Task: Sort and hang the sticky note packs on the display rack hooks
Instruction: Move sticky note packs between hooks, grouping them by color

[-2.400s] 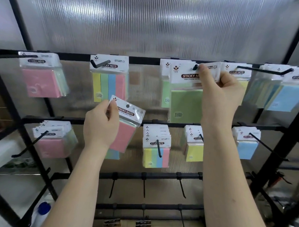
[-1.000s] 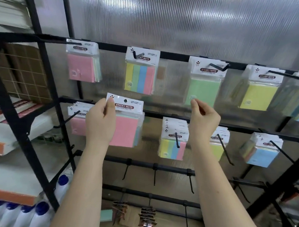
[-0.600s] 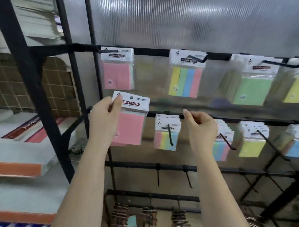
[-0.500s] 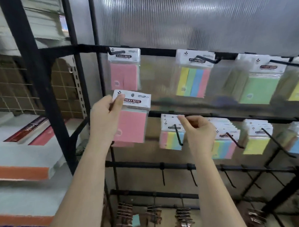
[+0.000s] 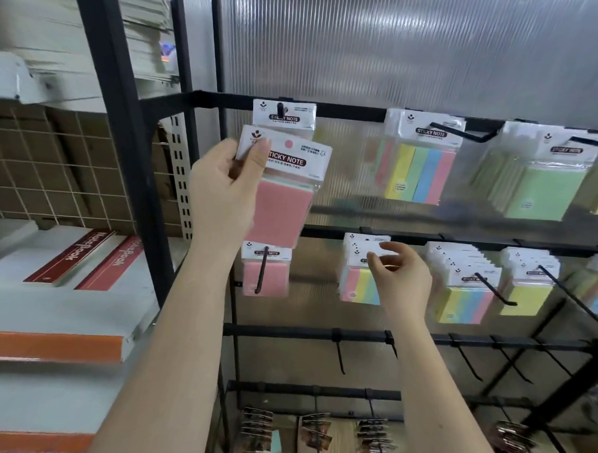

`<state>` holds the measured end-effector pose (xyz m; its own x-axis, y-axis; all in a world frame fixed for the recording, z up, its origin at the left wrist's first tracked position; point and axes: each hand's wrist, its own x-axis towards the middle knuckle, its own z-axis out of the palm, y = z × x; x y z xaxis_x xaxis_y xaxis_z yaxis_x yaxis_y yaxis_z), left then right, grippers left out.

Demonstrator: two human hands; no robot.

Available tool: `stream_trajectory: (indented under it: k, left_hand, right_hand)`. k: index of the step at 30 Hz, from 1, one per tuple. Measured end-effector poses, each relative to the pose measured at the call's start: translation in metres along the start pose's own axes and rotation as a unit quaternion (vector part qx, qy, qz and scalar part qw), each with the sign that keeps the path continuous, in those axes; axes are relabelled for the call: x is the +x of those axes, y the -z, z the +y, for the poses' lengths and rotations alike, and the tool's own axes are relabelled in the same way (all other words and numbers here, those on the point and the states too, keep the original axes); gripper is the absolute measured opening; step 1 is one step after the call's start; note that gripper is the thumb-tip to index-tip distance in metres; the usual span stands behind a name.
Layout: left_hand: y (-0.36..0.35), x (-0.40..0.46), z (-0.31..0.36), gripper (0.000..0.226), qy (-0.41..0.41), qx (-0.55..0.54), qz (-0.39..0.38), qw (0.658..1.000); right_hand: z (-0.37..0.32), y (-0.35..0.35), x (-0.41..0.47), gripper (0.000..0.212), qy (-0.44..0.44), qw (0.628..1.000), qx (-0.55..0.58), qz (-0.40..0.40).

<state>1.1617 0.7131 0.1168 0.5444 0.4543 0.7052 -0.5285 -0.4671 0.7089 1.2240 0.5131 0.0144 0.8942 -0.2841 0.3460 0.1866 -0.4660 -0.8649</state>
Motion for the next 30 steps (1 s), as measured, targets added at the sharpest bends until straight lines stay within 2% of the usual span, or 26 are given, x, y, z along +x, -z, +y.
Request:
stream_trajectory:
  k: [2, 6, 8, 20, 30]
  left_hand:
    - [-0.002, 0.006, 0.007, 0.051, -0.025, -0.011, 0.011, 1.0]
    - [-0.008, 0.015, 0.017, 0.025, -0.035, -0.021, 0.025, 0.999]
    - [-0.009, 0.017, 0.017, 0.021, -0.036, -0.017, 0.03, 0.999]
    - [-0.012, 0.018, 0.008, 0.018, -0.042, -0.013, 0.088, 0.995]
    - [-0.014, 0.027, 0.004, 0.022, -0.055, -0.008, 0.094, 0.994]
  right_hand:
    - [-0.001, -0.002, 0.004, 0.025, 0.007, 1.0, 0.007, -0.001]
    - [0.001, -0.006, 0.007, 0.026, 0.014, 1.0, 0.016, -0.005]
    - [0.004, -0.008, 0.008, 0.025, 0.012, 1.0, 0.011, -0.012]
    - [0.011, -0.008, 0.019, 0.021, 0.01, 0.997, -0.033, -0.07]
    - [0.011, -0.004, 0.025, 0.019, 0.018, 0.992, -0.06, -0.111]
